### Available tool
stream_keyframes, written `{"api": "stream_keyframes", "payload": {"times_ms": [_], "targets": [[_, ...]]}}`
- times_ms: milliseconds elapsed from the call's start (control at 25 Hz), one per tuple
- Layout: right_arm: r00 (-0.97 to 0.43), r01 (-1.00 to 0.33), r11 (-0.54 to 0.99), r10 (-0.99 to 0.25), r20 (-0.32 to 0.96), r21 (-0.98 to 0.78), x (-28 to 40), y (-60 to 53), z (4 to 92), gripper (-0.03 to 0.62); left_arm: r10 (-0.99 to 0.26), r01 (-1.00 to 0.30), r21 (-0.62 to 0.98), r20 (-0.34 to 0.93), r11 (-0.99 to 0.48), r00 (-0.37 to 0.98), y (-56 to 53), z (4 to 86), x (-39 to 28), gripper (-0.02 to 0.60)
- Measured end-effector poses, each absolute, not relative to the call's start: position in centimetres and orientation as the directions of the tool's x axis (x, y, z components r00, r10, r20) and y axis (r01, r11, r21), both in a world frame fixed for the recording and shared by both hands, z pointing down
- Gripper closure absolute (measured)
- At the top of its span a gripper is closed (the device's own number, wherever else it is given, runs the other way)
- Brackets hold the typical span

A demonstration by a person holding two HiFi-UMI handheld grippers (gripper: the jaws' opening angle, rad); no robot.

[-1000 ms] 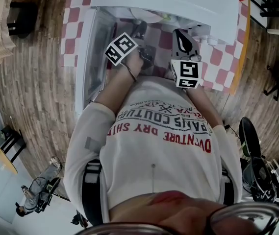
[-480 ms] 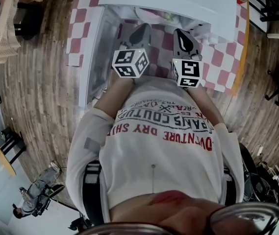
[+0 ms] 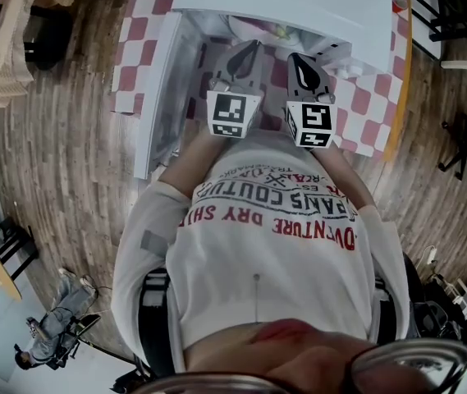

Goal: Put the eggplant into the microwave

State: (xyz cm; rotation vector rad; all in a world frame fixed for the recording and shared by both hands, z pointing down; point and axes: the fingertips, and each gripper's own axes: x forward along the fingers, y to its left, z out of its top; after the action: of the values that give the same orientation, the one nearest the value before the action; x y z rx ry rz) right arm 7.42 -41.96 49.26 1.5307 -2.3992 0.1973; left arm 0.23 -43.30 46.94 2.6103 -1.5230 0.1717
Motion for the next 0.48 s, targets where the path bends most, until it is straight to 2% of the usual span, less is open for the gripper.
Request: {"api": "stream_keyframes", "payload": {"times_ms": [480], "targets": [[-0.407, -0.894, 0.445, -0.856, 0.321, 0.053, 7.0, -42.5, 49.3, 0.572, -0.858, -0.879, 0.086, 0.193, -0.469, 0.476, -43.9, 48.2, -0.4, 0.549]]}}
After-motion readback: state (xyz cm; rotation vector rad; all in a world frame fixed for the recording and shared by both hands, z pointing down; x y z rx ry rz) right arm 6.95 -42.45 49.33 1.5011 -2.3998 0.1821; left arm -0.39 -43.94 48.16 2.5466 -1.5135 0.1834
